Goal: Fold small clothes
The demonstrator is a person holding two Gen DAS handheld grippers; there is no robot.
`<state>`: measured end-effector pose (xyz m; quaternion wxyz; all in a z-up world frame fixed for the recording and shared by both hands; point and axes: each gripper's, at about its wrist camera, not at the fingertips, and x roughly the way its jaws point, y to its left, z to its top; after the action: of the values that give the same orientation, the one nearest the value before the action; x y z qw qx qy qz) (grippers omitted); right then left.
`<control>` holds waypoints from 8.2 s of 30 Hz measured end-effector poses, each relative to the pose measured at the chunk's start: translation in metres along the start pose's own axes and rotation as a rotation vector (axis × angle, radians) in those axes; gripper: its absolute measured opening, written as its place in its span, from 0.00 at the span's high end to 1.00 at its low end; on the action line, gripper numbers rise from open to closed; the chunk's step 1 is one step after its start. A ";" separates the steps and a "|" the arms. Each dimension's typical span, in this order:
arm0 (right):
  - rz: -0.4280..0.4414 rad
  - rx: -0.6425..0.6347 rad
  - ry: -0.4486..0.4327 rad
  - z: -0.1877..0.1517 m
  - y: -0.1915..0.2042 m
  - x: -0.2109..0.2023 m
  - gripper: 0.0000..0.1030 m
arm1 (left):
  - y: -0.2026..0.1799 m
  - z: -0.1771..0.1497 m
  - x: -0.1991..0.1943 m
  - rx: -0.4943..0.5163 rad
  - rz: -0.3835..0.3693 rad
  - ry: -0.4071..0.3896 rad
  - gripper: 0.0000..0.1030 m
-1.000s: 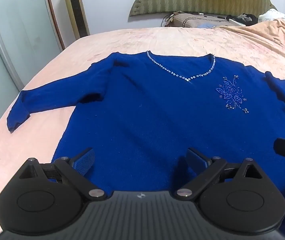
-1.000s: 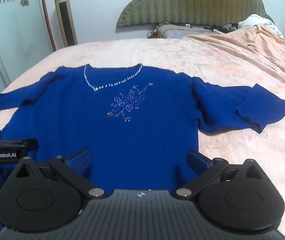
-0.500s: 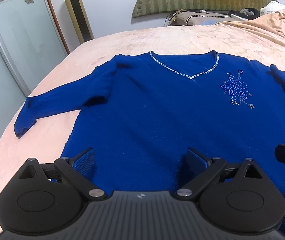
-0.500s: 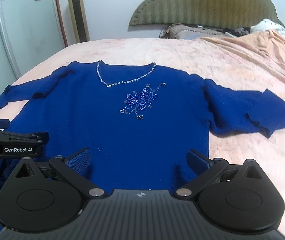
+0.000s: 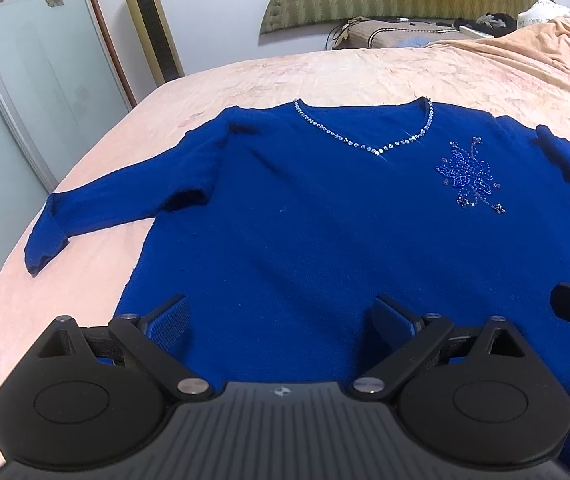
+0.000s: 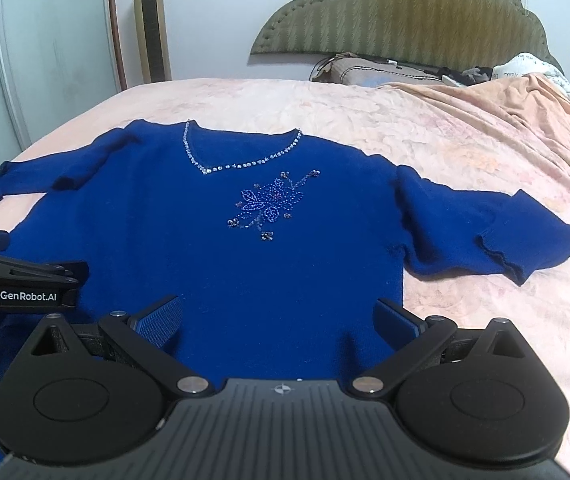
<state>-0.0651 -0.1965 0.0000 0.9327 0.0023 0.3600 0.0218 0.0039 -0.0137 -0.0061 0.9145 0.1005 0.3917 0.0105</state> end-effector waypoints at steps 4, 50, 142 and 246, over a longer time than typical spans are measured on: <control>-0.001 -0.008 -0.002 0.000 0.000 0.000 0.00 | -0.002 0.000 0.001 0.005 0.000 0.005 0.04; 0.001 0.083 -0.042 -0.007 -0.050 0.001 0.06 | -0.050 0.010 0.004 0.101 -0.014 0.021 0.04; -0.533 0.909 -0.304 -0.018 -0.452 -0.021 0.24 | -0.082 0.014 0.017 0.253 0.008 0.022 0.05; 0.230 0.052 -0.105 0.138 0.080 0.123 0.90 | 0.170 0.074 0.148 -0.055 0.578 0.036 0.04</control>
<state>0.1153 -0.1095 0.0213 0.9411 0.0689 0.3087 0.1192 0.1694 0.1541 -0.0292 0.8689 0.1829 0.3627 0.2829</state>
